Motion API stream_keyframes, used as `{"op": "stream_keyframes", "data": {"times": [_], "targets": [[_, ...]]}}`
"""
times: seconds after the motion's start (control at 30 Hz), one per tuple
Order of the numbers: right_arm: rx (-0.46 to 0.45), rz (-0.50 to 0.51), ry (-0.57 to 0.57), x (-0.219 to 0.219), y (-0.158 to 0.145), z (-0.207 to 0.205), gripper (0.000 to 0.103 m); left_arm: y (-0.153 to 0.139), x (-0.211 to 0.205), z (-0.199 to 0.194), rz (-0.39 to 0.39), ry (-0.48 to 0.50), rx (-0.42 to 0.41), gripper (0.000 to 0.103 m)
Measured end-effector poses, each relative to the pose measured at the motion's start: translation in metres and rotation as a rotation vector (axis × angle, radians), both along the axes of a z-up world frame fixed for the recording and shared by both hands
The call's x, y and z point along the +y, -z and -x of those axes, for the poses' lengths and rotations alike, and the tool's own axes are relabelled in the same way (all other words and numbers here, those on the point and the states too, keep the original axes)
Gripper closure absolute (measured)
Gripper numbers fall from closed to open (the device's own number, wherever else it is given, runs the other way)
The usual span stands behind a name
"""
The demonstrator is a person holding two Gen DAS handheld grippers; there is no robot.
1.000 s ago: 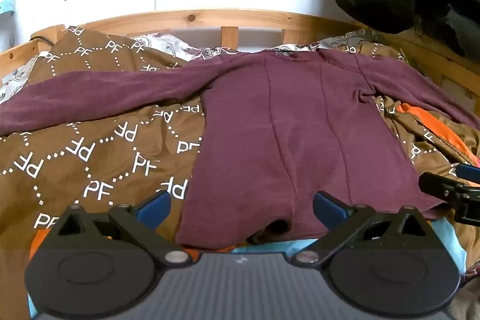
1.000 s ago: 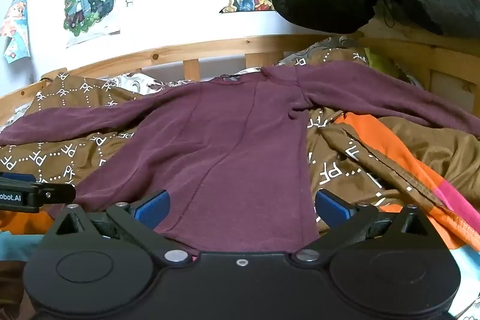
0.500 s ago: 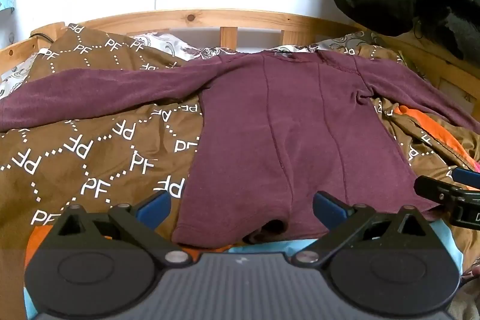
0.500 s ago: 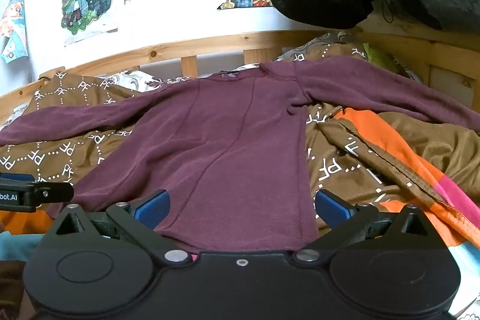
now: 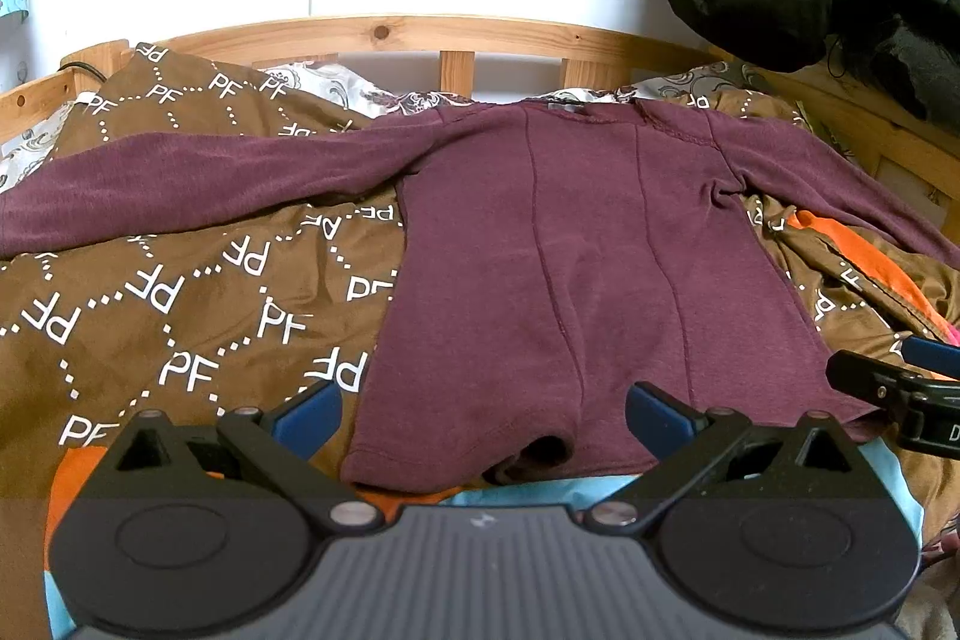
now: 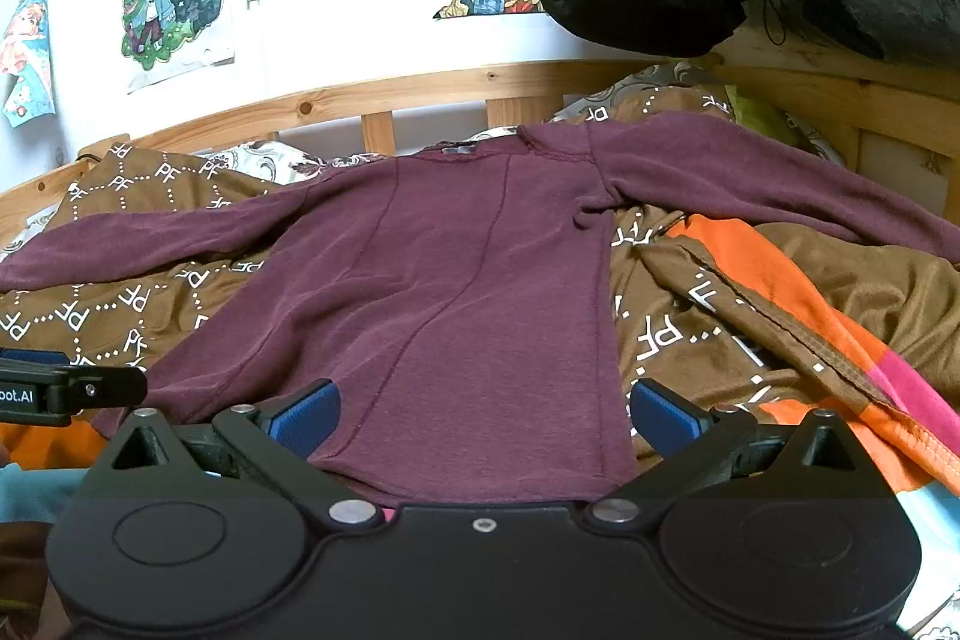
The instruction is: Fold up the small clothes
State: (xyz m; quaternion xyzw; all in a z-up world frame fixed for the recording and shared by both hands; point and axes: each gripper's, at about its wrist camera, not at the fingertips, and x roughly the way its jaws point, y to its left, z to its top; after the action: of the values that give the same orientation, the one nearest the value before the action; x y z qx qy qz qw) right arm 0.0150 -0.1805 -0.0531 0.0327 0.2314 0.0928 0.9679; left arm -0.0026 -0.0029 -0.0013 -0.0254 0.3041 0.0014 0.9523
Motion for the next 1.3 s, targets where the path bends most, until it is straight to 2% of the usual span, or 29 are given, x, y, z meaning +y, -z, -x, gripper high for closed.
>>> {"op": "stream_keyframes", "data": {"times": [1.3], "targets": [[0.013,-0.007,-0.004,-0.0006,0.0020,-0.0014,0.000,-0.0002,0.0010,-0.0003,0.005,0.001,0.002,0.001]]}}
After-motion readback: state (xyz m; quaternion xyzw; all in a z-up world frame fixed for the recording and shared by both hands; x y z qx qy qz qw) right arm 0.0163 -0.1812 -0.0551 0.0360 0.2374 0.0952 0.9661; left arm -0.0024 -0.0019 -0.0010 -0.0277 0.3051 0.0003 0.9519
